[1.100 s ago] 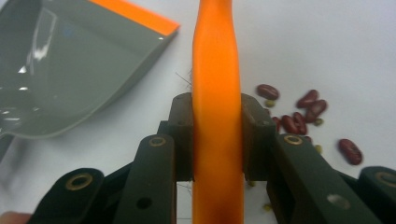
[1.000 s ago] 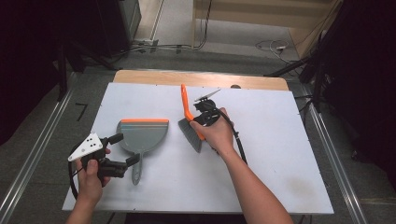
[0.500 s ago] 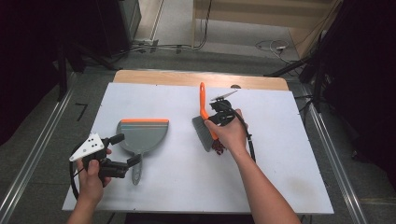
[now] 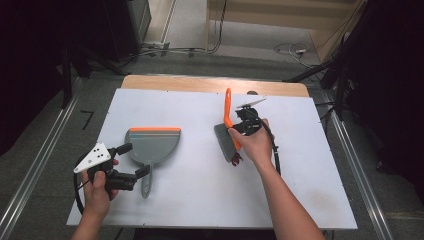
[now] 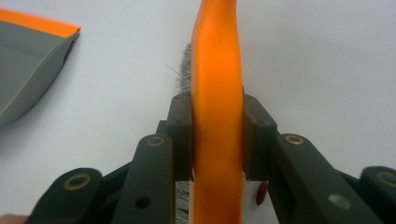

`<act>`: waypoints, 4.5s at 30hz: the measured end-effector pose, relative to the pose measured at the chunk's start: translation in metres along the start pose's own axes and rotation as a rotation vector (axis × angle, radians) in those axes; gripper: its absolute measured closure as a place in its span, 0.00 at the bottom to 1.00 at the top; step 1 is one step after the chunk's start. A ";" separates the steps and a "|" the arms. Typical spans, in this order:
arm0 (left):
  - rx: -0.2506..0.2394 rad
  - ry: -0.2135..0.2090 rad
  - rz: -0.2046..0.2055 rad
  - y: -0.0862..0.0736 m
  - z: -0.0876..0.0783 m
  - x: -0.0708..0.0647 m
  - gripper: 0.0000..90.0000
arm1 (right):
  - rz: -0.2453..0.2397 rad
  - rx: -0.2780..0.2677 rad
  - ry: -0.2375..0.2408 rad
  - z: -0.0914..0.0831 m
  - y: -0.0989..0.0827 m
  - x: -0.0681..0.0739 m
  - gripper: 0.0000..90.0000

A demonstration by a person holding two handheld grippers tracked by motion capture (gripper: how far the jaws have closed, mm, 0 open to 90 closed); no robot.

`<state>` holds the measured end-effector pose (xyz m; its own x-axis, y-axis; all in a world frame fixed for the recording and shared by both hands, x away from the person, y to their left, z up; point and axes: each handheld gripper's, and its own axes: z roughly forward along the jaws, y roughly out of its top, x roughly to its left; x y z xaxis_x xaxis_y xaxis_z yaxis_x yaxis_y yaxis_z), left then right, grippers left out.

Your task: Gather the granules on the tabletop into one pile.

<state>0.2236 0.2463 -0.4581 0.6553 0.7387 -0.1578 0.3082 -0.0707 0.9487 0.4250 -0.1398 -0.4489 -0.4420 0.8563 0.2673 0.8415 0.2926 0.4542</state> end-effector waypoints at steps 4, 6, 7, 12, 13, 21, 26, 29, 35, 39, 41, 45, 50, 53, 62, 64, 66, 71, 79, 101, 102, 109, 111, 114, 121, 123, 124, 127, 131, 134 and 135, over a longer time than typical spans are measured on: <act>0.003 -0.005 0.001 0.000 0.000 0.000 0.00 | 0.010 -0.004 0.004 -0.002 -0.002 -0.004 0.76; 0.003 -0.006 0.000 0.000 0.001 0.000 0.00 | 0.018 -0.009 0.006 -0.003 -0.003 -0.006 0.76; 0.003 -0.006 -0.001 0.000 0.001 0.000 0.00 | 0.025 -0.009 0.010 -0.003 -0.003 -0.007 0.76; 0.004 -0.007 -0.002 -0.001 0.001 0.001 0.00 | 0.058 -0.035 0.060 -0.007 -0.004 -0.009 0.76; 0.002 -0.007 -0.003 -0.001 0.001 0.001 0.00 | 0.058 -0.039 0.063 -0.008 -0.004 -0.008 0.76; 0.007 -0.007 -0.001 -0.001 0.002 0.001 0.00 | 0.023 -0.106 0.095 -0.031 0.004 -0.002 0.76; 0.007 -0.004 -0.002 -0.001 0.002 0.001 0.00 | -0.169 -0.158 0.052 -0.048 0.021 0.001 0.76; 0.006 -0.003 -0.004 -0.001 0.002 0.001 0.00 | -0.367 -0.150 -0.061 -0.048 0.033 0.006 0.76; 0.008 -0.002 -0.005 -0.002 0.002 0.001 0.00 | -0.781 -0.148 -0.172 -0.025 0.048 0.000 0.76; 0.006 -0.003 -0.006 -0.002 0.002 0.002 0.00 | -0.877 -0.124 -0.191 -0.004 0.050 0.001 0.76; 0.008 -0.001 -0.008 -0.002 0.002 0.002 0.00 | -0.917 -0.104 -0.223 0.006 0.049 0.003 0.76; 0.008 -0.001 -0.012 -0.003 0.002 0.003 0.00 | -0.959 -0.078 -0.220 0.017 0.046 0.007 0.76; 0.007 -0.002 -0.009 -0.002 0.002 0.003 0.00 | -0.997 -0.053 -0.209 0.018 0.038 0.013 0.77; 0.007 -0.002 -0.009 -0.002 0.002 0.002 0.00 | -1.004 -0.038 -0.190 0.016 0.033 0.014 0.77; 0.009 -0.004 -0.006 -0.002 0.003 0.001 0.00 | -1.021 -0.018 -0.156 0.009 0.016 0.020 0.76; 0.006 -0.005 -0.006 -0.002 0.003 0.002 0.00 | -1.024 -0.016 -0.150 0.008 0.013 0.022 0.76; 0.007 -0.004 -0.007 -0.002 0.002 0.002 0.00 | -1.035 -0.004 -0.145 0.006 0.011 0.022 0.76; 0.010 -0.005 -0.007 -0.002 0.003 0.001 0.00 | -1.041 -0.007 -0.137 0.004 0.004 0.025 0.76; 0.010 -0.005 -0.006 -0.002 0.003 0.001 0.00 | -1.057 0.008 -0.124 0.000 -0.004 0.028 0.76; 0.011 -0.009 -0.006 -0.002 0.004 0.000 0.00 | -1.073 0.029 -0.089 -0.010 -0.024 0.034 0.76; 0.010 -0.010 -0.005 -0.002 0.004 0.000 0.00 | -1.064 0.029 -0.089 -0.010 -0.026 0.035 0.76; 0.012 -0.010 -0.002 -0.002 0.004 -0.001 0.00 | -1.071 0.026 -0.083 -0.012 -0.030 0.036 0.76; 0.012 -0.011 -0.003 -0.002 0.004 -0.001 0.00 | -1.069 0.022 -0.080 -0.012 -0.032 0.036 0.76; 0.012 -0.011 -0.003 -0.002 0.004 -0.001 0.00 | -1.077 0.031 -0.075 -0.014 -0.033 0.037 0.76; 0.014 -0.011 -0.002 -0.002 0.004 -0.001 0.00 | -1.085 0.027 -0.086 -0.015 -0.035 0.038 0.76; 0.017 -0.010 -0.001 -0.002 0.004 -0.001 0.00 | -1.065 0.020 -0.088 -0.016 -0.033 0.039 0.76; 0.017 -0.011 -0.002 -0.002 0.004 -0.001 0.00 | -1.071 0.018 -0.088 -0.017 -0.031 0.038 0.76; 0.013 -0.011 -0.003 -0.002 0.004 -0.001 0.00 | -1.071 -0.017 -0.093 -0.021 -0.027 0.038 0.76; 0.010 -0.008 -0.005 -0.002 0.004 0.000 0.00 | -1.051 -0.025 -0.072 -0.033 -0.024 0.043 0.77; 0.011 -0.008 -0.003 -0.002 0.003 0.000 0.00 | -1.025 -0.024 -0.025 -0.044 -0.023 0.046 0.76; 0.011 -0.009 -0.003 -0.002 0.003 0.000 0.00 | -1.023 -0.022 0.002 -0.047 -0.023 0.047 0.76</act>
<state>0.2251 0.2440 -0.4607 0.6603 0.7331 -0.1630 0.3177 -0.0761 0.9451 0.3703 -0.1263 -0.4070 -0.9459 0.1998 -0.2556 0.0549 0.8750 0.4810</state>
